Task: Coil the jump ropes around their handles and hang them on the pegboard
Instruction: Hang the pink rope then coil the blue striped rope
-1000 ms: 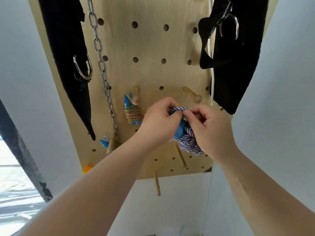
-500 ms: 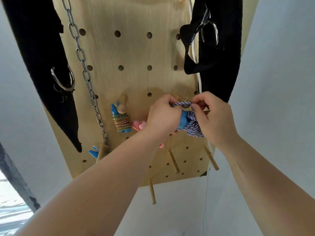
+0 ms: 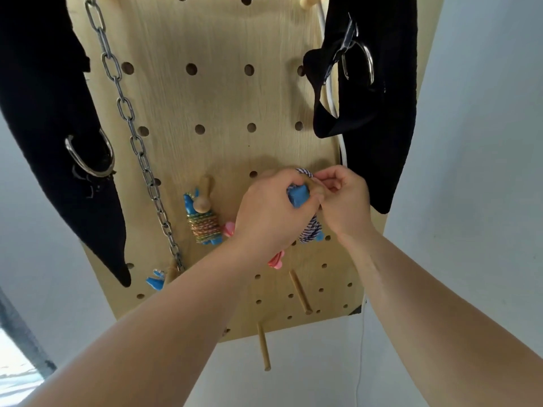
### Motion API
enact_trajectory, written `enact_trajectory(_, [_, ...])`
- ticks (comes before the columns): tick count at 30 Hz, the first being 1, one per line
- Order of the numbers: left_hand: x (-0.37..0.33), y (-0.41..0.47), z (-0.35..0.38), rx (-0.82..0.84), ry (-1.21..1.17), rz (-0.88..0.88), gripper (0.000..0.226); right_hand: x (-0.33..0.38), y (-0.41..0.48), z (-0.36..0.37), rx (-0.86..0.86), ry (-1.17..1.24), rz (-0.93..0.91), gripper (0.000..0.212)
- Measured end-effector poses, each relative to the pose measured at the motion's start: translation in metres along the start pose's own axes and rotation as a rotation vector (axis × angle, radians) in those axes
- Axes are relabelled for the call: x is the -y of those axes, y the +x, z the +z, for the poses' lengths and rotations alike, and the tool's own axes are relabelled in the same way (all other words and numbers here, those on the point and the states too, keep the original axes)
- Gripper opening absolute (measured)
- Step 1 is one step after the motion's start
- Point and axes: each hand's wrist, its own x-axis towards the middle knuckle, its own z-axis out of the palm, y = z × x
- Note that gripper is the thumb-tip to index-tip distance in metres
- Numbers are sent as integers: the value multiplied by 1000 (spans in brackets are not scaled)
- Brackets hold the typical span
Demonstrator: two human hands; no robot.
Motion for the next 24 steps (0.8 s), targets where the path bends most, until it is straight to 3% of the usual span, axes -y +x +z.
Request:
enact_trajectory(5, [-1,0,0,-26,38,58,22,0,-2,13,-82,21,98,14])
enact_trajectory(10, [5,-9,-2,2,7,-28,22,-2,-12,12,-77,52,88,19])
enact_trajectory(12, [5,-17,-1,3,33,-33,30,-7,-19,7,-36,40,63,8])
enact_trajectory(15, [5,-33,2,18,49,-68,39,-14,-34,-5,26,21,51,20])
enact_trajectory(20, [-14,-67,6,-140,239,-31,39,-12,-74,-37,146,21,13,23])
enact_trajectory(24, [-23,-114,12,-244,344,-136,41,-20,-113,-65,284,75,16,19])
